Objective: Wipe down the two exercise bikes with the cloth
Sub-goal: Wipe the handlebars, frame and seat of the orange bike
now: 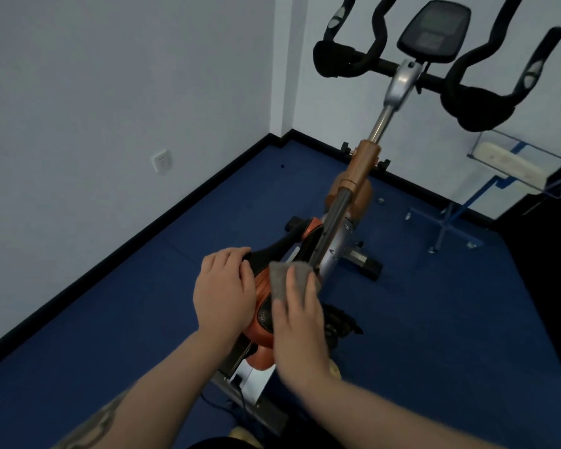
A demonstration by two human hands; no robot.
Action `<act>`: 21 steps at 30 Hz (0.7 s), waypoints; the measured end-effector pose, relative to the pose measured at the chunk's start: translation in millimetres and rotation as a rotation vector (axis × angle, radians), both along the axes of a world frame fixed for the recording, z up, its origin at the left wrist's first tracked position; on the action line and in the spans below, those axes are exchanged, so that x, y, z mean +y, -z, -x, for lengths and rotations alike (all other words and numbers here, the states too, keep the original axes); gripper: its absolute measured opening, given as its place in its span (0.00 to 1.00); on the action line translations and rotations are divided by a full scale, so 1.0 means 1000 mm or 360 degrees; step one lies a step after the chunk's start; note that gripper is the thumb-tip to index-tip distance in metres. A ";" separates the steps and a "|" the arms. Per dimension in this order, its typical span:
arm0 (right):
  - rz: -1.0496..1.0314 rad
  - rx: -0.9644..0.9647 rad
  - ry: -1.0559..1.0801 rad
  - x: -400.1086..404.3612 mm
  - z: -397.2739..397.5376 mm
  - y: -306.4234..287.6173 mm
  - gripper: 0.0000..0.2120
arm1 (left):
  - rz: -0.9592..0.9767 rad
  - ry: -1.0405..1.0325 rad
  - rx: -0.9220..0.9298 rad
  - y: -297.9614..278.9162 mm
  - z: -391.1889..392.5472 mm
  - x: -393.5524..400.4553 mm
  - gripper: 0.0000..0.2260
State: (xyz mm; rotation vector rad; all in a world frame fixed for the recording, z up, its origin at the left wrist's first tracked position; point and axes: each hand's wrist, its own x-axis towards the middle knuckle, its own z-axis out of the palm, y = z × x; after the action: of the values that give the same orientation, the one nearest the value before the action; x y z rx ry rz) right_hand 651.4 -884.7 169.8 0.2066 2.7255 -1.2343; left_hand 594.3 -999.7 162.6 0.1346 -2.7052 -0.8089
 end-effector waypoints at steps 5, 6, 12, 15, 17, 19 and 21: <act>0.0150 -0.0093 0.0035 0.005 0.025 -0.004 0.24 | -0.0017 0.0004 -0.0031 -0.002 0.000 0.001 0.12; 0.0170 -0.0140 0.0084 0.008 0.043 -0.009 0.25 | -0.0022 0.0008 -0.0040 -0.002 -0.001 0.001 0.12; -0.0113 -0.0035 -0.0017 0.000 0.024 0.000 0.25 | -0.0039 -0.0005 -0.0030 -0.004 -0.003 0.002 0.13; 0.0001 0.0049 -0.0081 0.004 0.015 0.005 0.24 | -0.0044 -0.0009 -0.0026 -0.003 -0.002 0.001 0.13; 0.0107 -0.0009 0.0019 0.009 0.036 0.000 0.24 | -0.0057 -0.0002 -0.0019 -0.002 -0.002 0.001 0.13; 0.0225 -0.0075 0.0183 0.011 0.058 -0.006 0.30 | -0.0050 0.0016 -0.0014 -0.002 -0.002 0.000 0.13; 0.0263 -0.0129 0.0289 0.010 0.062 -0.010 0.35 | -0.0042 0.0021 -0.0009 -0.002 -0.003 0.001 0.13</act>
State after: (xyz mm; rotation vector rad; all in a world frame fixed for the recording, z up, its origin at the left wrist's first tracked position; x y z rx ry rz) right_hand 589.5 -874.8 180.2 0.4829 2.5669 -1.4557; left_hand 597.5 -998.9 164.4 0.1254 -2.7044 -0.8494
